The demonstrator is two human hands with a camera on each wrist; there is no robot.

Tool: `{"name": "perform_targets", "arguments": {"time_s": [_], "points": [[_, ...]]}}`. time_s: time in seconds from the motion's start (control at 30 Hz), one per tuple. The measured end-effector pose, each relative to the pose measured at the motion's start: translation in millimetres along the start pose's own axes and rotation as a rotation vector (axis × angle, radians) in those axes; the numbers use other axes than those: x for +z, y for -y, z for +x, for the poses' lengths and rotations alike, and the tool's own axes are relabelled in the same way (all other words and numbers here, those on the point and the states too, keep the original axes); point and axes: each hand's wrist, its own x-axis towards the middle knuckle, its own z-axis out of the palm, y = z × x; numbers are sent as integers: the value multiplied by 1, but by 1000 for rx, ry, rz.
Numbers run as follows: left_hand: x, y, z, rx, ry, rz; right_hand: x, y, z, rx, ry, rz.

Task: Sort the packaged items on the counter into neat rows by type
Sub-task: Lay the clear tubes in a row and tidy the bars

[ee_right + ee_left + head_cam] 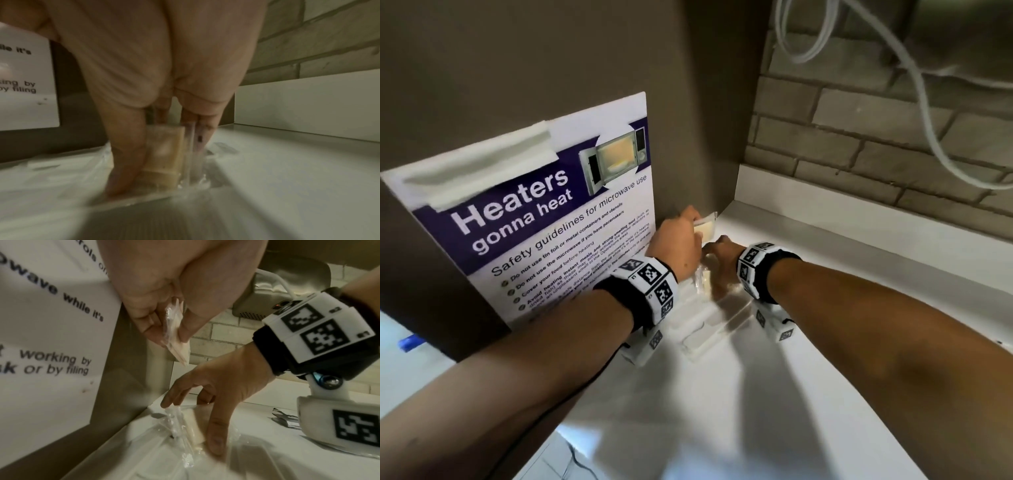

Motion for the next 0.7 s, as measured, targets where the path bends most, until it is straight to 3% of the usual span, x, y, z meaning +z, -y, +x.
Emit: {"name": "perform_targets", "arguments": {"time_s": [0.13, 0.33, 0.43, 0.53, 0.7], "points": [[1, 2, 2, -7, 29, 5, 4, -4, 20, 34, 83, -129], [6, 2, 2, -1, 35, 41, 2, -14, -21, 27, -194, 42], [10, -3, 4, -47, 50, -90, 12, -22, -32, 45, -173, 176], [13, -11, 5, -68, 121, -203, 17, -30, -54, 73, -196, 273], [39, -29, -13, 52, 370, -302, 28, -45, -109, 69, -213, 375]]}}
